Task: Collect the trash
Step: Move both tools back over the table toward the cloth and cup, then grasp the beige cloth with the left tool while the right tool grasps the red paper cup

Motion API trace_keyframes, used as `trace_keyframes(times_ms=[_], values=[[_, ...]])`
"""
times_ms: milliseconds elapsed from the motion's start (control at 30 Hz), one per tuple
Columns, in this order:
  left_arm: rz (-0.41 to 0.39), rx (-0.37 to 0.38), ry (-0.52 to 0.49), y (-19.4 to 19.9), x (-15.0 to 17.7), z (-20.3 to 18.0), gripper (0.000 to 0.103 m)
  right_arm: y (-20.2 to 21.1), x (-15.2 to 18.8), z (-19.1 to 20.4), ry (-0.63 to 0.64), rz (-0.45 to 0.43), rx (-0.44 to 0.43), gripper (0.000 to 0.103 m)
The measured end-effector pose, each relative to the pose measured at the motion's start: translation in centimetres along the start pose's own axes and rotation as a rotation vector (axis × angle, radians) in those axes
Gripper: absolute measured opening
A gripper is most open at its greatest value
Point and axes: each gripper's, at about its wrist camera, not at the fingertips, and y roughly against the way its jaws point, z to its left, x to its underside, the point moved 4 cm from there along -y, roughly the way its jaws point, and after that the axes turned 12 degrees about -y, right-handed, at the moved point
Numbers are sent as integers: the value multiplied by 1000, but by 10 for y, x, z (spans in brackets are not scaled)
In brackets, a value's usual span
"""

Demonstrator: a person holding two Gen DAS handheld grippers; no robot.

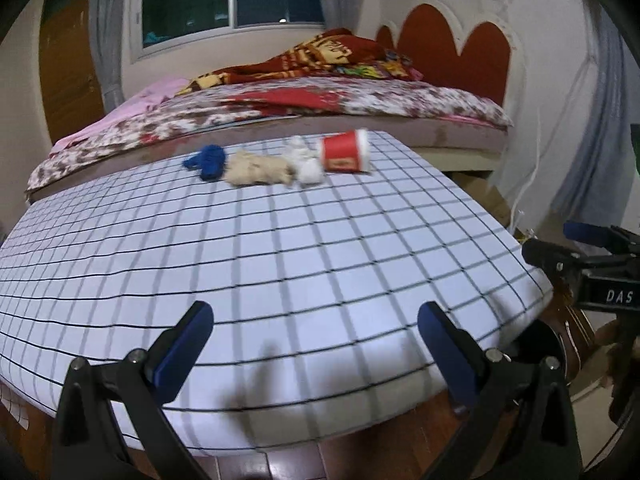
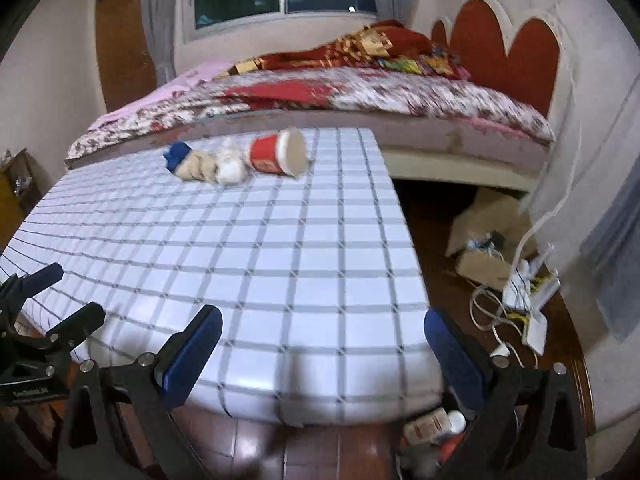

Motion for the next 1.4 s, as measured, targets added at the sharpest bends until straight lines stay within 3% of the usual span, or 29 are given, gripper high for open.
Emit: trace_keyframes(times_ms=[167, 267, 433, 533, 700, 933, 1267, 1400], values=[[-4, -11, 24, 0, -9, 39, 99, -11, -11, 26, 15, -3, -44, 102], [-5, -26, 15, -7, -18, 57, 98, -20, -19, 29, 2, 11, 4, 102], [6, -13, -1, -42, -36, 78, 90, -43, -48, 35, -6, -11, -28, 101], [25, 0, 13, -66, -44, 88, 86, -65, -65, 37, -13, 1, -44, 86], [24, 26, 34, -107, -62, 98, 84, -106, -90, 46, 12, 23, -71, 77], [98, 44, 14, -175, -86, 100, 82, -179, -111, 55, 75, 84, -69, 63], [136, 118, 37, -229, -105, 101, 82, -234, -130, 69, 86, 113, -117, 56], [142, 134, 18, -238, -109, 95, 81, -238, -132, 75, 101, 111, -151, 37]])
